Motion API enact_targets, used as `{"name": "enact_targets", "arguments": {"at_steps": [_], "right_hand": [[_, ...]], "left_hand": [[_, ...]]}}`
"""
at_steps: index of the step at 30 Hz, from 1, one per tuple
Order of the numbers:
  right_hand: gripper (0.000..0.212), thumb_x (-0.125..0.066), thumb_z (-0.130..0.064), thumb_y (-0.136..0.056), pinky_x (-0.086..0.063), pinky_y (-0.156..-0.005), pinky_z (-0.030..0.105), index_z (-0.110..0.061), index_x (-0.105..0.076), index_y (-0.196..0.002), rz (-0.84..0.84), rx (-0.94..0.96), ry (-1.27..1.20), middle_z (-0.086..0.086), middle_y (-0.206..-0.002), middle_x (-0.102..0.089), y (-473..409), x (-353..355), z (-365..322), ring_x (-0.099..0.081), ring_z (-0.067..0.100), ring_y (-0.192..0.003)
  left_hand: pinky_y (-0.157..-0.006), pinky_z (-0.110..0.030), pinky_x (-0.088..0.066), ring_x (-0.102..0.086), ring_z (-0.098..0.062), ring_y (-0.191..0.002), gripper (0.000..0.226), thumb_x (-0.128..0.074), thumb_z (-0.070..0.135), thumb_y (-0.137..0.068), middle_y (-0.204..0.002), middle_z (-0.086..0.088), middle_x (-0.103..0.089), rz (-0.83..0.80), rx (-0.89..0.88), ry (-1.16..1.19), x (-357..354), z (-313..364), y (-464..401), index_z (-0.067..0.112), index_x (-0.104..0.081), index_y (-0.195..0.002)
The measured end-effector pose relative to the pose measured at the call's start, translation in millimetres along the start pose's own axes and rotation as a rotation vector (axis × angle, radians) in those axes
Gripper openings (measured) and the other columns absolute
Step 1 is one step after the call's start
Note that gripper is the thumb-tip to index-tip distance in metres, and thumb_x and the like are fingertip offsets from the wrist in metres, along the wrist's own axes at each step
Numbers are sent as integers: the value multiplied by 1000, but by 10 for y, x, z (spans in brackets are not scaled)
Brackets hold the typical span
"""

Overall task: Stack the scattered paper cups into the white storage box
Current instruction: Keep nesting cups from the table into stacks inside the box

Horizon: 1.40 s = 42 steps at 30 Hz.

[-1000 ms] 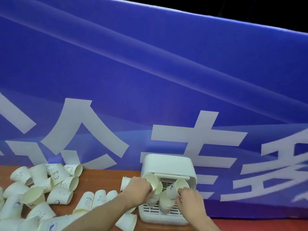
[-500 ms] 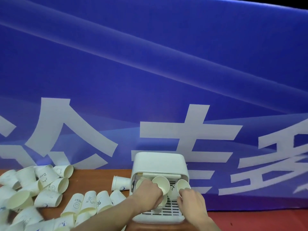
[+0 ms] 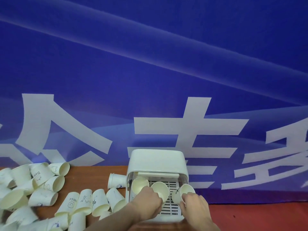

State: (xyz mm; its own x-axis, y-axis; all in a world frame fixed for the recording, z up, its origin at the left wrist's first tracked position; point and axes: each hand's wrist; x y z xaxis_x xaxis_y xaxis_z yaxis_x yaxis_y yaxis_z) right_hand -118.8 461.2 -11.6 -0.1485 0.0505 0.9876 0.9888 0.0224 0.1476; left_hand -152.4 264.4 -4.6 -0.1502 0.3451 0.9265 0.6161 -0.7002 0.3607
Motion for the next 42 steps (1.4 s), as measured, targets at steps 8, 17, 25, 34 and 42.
{"name": "enact_targets", "arguments": {"at_steps": [8,17,25,34,42], "right_hand": [[26,-47,-34,-95,-43,-90,31,-20,-67,-104,19,14,-9,2,-107,-67,-127,-220,33,-63,20,-99],[29,-42,-32,-97,-41,-91,31,-18,-64,-109,8,10,-16,1,-110,-65,-98,-201,37,-60,22,-102],[13,-47,-30,-95,-43,-81,31,-23,-55,-86,77,61,-80,0,-99,-66,41,23,-136,-62,21,-93],[61,-88,-30,-41,-18,-45,20,-28,-28,-52,225,150,-11,-3,-42,-40,128,270,-374,-42,12,-35],[40,-88,-33,-40,-28,-37,21,-29,-48,-43,155,228,62,-3,-43,-43,75,164,-555,-46,10,-37]], "left_hand": [[-64,-38,-28,-62,-40,-81,27,-46,22,-95,-93,-25,-66,1,55,59,-57,-8,-149,4,-66,-92],[-70,-38,-33,-62,-41,-90,36,-42,33,-96,-101,-22,-66,9,105,114,-173,-66,-256,5,-64,-96],[-76,-39,-38,-61,-40,-91,33,-41,34,-93,-101,-19,-66,100,160,139,-138,-124,-58,9,-61,-105],[-65,-36,-33,-63,-38,-88,31,-38,35,-94,-99,-14,-68,160,234,113,-143,-300,364,14,-58,-105],[-78,-40,-45,-63,-39,-88,36,-37,40,-91,-98,-13,-68,153,279,123,-283,-434,559,15,-60,-104]]}}
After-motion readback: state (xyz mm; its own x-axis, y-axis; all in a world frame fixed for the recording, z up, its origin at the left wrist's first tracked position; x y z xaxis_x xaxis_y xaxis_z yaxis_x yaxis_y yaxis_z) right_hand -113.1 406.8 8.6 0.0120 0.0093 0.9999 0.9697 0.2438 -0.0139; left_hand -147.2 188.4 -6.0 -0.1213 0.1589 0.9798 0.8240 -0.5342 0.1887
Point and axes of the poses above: each hand's wrist, its own y-axis away from the middle knuckle, its own x-axis out of the back of the hand, z = x × y
